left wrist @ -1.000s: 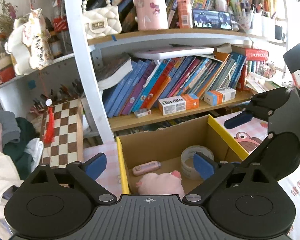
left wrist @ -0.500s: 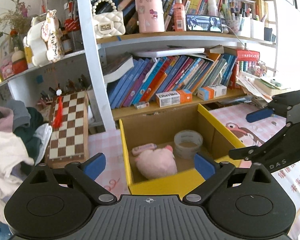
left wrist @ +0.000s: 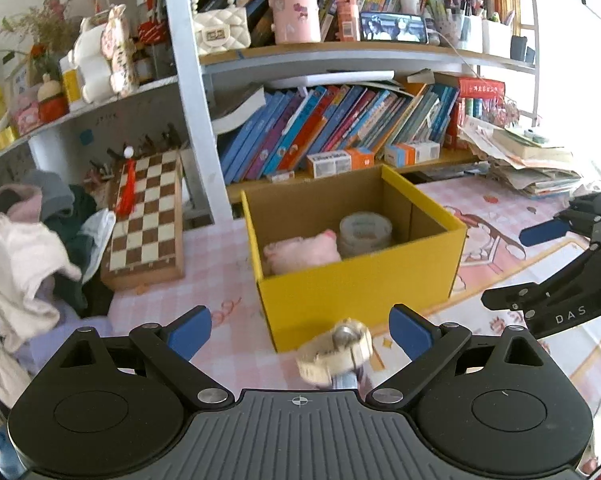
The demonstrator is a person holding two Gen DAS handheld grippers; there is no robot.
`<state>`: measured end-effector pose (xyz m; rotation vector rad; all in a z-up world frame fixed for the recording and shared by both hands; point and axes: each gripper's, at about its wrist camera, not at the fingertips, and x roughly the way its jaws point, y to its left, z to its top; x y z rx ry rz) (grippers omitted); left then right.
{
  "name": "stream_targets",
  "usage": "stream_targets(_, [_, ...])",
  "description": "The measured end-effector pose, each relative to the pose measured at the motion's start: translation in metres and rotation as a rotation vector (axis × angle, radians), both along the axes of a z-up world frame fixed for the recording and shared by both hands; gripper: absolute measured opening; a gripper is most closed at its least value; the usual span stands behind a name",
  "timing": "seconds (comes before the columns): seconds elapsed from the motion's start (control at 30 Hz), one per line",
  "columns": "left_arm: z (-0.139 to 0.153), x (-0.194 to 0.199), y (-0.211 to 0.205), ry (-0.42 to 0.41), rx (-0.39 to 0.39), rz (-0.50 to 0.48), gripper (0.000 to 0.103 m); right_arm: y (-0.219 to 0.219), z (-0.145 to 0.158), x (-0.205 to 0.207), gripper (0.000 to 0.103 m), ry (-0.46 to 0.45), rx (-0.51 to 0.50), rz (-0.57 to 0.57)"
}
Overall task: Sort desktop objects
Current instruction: 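Withdraw both tools up and away from the yellow box, then move the right tool toward the white foam block while the left tool approaches the large white charger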
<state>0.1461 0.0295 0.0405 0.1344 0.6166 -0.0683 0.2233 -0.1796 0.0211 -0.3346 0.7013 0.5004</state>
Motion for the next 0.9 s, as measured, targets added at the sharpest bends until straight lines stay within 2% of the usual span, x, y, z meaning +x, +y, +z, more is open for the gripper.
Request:
stream_targets(0.37, [-0.021,-0.035,0.002,0.038,0.015,0.007,0.097,-0.002,-0.027,-0.042,0.089,0.041,0.005,-0.082])
stream_targets(0.67, [-0.036,-0.057,0.001,0.053,0.003,0.047,0.097,-0.001,-0.044,-0.074,0.09,0.009,-0.015,-0.15])
stream_targets(0.9, [-0.051,-0.069,0.002,0.087,-0.006,0.068,0.097,-0.002,-0.054,-0.093,0.091,0.028,-0.018,-0.176])
